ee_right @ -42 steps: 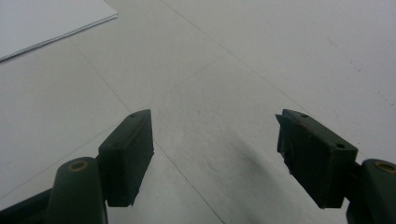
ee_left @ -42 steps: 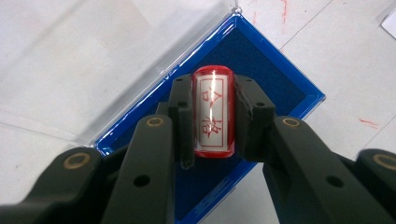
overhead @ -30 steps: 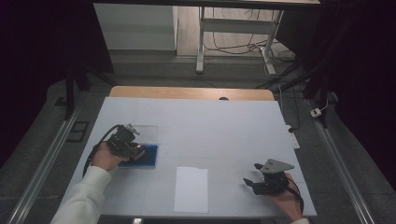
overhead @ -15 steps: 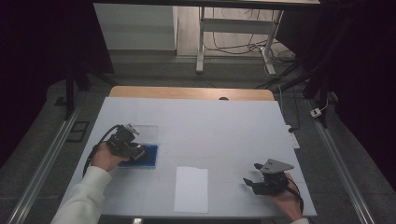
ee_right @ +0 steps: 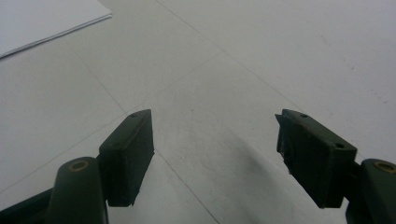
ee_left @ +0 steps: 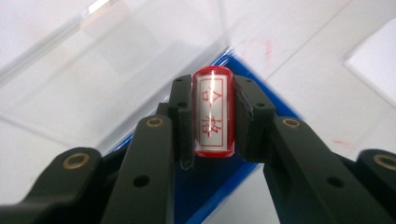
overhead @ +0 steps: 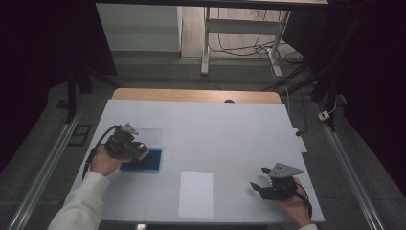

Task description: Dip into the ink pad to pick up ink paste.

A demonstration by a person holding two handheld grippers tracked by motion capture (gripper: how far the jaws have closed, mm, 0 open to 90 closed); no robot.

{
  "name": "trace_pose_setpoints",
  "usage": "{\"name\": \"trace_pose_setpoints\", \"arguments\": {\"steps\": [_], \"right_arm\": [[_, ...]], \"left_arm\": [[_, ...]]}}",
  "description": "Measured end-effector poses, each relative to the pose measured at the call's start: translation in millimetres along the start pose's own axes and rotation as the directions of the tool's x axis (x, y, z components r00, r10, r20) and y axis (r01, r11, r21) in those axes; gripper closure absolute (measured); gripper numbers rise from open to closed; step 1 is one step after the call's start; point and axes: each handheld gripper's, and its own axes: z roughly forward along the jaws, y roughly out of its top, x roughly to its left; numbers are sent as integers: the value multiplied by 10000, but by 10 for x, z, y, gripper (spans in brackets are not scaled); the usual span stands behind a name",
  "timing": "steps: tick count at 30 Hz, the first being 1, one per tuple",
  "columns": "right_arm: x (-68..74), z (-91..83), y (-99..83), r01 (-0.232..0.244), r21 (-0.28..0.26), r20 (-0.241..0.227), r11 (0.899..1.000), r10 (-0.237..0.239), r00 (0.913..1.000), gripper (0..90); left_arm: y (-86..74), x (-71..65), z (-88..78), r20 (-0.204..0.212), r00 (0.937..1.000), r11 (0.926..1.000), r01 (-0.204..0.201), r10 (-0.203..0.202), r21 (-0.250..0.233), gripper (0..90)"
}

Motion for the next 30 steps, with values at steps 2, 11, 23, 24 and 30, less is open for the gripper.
{"name": "trace_pose_setpoints", "arguments": {"steps": [2, 11, 23, 24, 30], "right_arm": [[-8, -4, -3, -1, -58, 35, 10000, 1, 10000, 270], [-3, -23, 3, 12, -173, 49, 9998, -11, 10000, 271], [8, -31, 9, 44, -250, 25, 9997, -43, 10000, 272], [9, -32, 10, 36, -250, 24, 9997, -36, 10000, 272], [12, -33, 13, 74, -283, 70, 9996, -72, 9999, 273]], "left_arm": [[38, -23, -77, -3, 9999, 9999, -115, 115, -121, 702], [15, -96, -363, 252, 9995, 9949, -179, 205, -988, 701], [26, -224, -478, 868, 9948, 9884, -400, 531, -1464, 700], [30, -238, -483, 883, 9944, 9881, -444, 578, -1470, 700], [49, -317, -499, 1077, 9913, 9846, -569, 753, -1651, 700]]}}
